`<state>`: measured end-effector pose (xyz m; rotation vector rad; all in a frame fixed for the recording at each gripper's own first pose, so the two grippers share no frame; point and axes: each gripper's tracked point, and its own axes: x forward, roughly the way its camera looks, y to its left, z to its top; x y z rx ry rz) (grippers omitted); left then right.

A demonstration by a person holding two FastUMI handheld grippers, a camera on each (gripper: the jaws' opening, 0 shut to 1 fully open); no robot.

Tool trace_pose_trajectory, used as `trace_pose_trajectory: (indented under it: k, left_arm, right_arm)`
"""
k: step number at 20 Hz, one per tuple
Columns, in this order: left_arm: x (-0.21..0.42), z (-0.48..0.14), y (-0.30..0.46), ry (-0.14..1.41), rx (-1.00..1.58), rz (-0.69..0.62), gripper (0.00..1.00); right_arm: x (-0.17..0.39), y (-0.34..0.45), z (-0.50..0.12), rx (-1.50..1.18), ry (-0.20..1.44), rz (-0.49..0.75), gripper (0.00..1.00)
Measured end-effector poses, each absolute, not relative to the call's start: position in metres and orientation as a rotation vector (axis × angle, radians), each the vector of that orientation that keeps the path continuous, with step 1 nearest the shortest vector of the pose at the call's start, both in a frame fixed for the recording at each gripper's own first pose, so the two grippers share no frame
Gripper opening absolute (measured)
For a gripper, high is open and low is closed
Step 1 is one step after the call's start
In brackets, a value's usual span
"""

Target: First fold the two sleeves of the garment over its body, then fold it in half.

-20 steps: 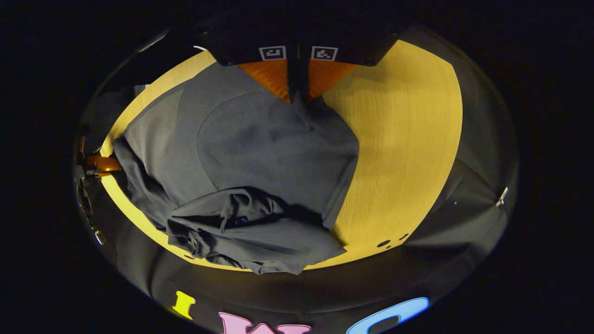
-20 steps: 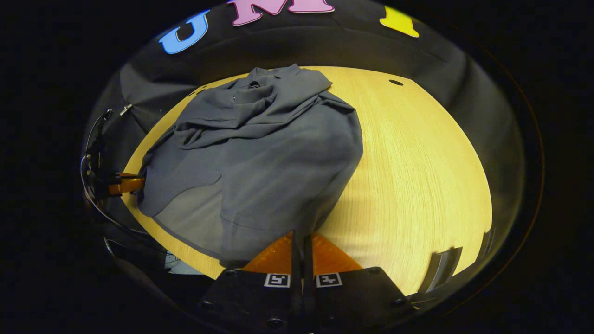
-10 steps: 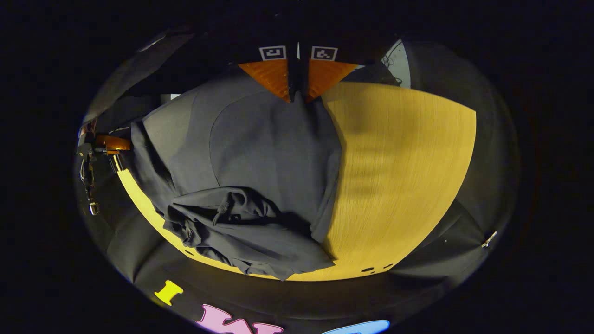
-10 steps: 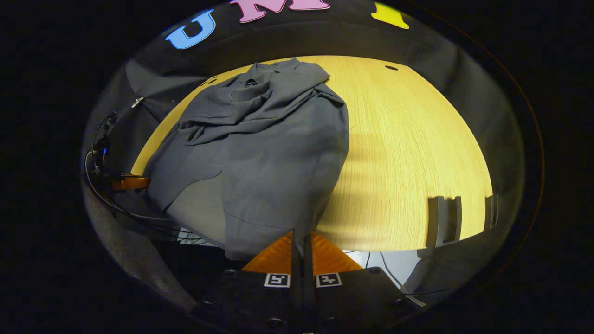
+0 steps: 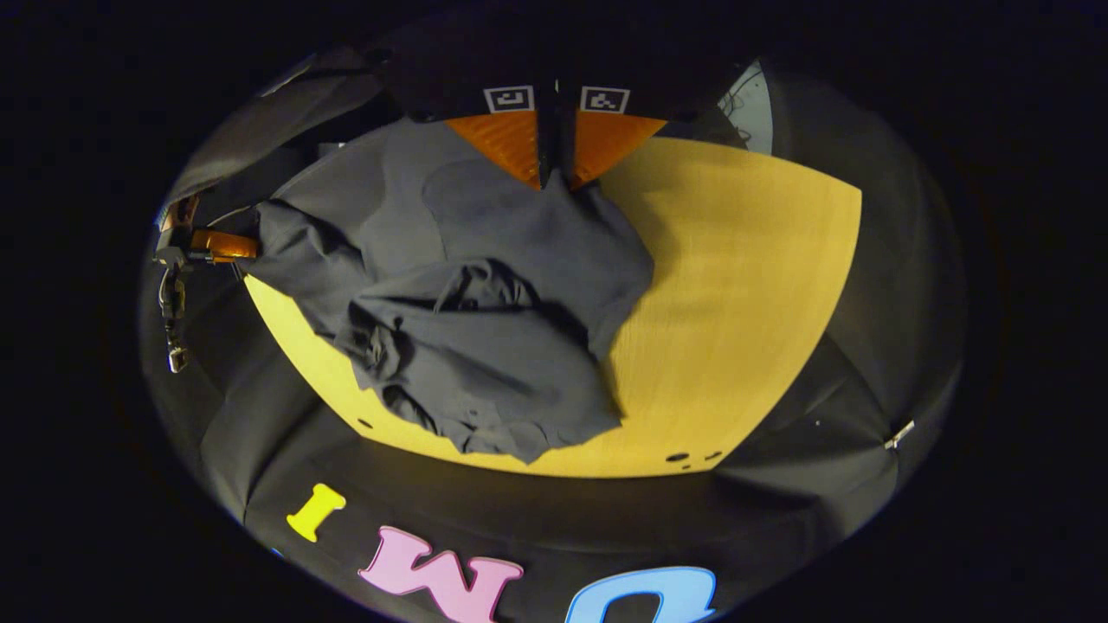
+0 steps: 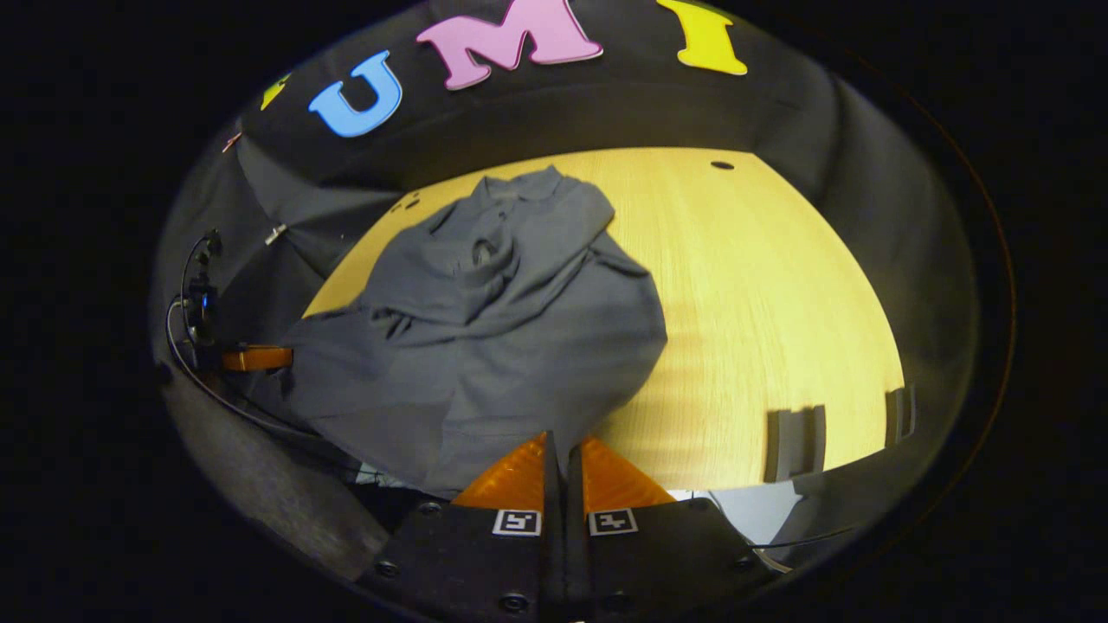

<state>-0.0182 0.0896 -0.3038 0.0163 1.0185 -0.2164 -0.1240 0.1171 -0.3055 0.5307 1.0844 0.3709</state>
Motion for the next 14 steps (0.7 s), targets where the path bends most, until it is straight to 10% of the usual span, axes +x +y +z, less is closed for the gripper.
trace_pose_trajectory:
  k: [14]
  left_arm:
    - [0.116,-0.203,0.069,0.739,-0.033,-0.205,0.05]
  right_arm:
    - [0.052,0.084,-0.238,0.566,0.745,0.29,0.05]
